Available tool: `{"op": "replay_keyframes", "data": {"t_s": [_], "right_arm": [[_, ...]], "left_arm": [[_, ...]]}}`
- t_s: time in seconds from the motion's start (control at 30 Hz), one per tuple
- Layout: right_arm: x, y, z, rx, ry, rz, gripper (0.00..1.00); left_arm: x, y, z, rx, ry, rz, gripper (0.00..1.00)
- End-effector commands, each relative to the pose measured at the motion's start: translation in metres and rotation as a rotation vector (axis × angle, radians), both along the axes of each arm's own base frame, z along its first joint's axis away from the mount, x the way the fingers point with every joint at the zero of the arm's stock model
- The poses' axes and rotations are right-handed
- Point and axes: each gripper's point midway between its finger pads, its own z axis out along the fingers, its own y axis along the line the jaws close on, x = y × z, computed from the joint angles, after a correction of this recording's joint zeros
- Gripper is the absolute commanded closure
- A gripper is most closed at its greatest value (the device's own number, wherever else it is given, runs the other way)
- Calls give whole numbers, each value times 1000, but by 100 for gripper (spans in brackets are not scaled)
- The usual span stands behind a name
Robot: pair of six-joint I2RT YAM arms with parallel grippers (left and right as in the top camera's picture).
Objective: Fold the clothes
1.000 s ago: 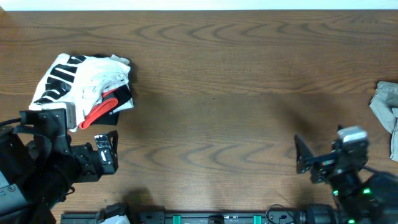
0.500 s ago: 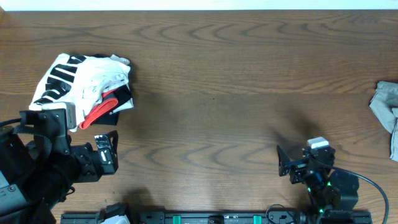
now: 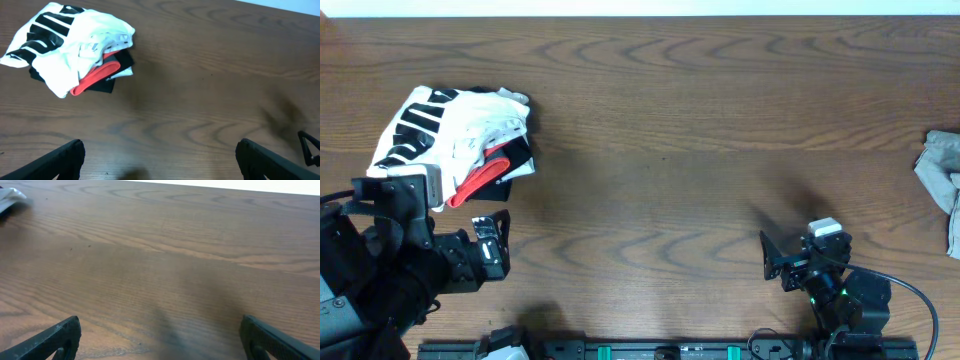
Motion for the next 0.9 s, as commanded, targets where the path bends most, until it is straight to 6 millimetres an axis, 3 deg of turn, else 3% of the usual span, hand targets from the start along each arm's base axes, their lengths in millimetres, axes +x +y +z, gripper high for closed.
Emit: {"op": "replay_keyframes", "data": {"t_s": [0.0,0.5,0.7,0.77,0.87], "right_arm": [[0,0,0,-8,-7,6,1],[0,0,0,-8,-7,6,1],[0,0,0,-8,-7,6,1],[0,0,0,-8,-7,6,1],[0,0,0,-8,-6,6,1]], "left_arm": [[0,-1,0,-3,-1,-9,2],[-3,0,2,22,-23,-6,2],[25,1,12,61,-245,-42,2],[42,1,3,81,-338,-68,2],[57,-4,-26,100,-421,-112,2]]}}
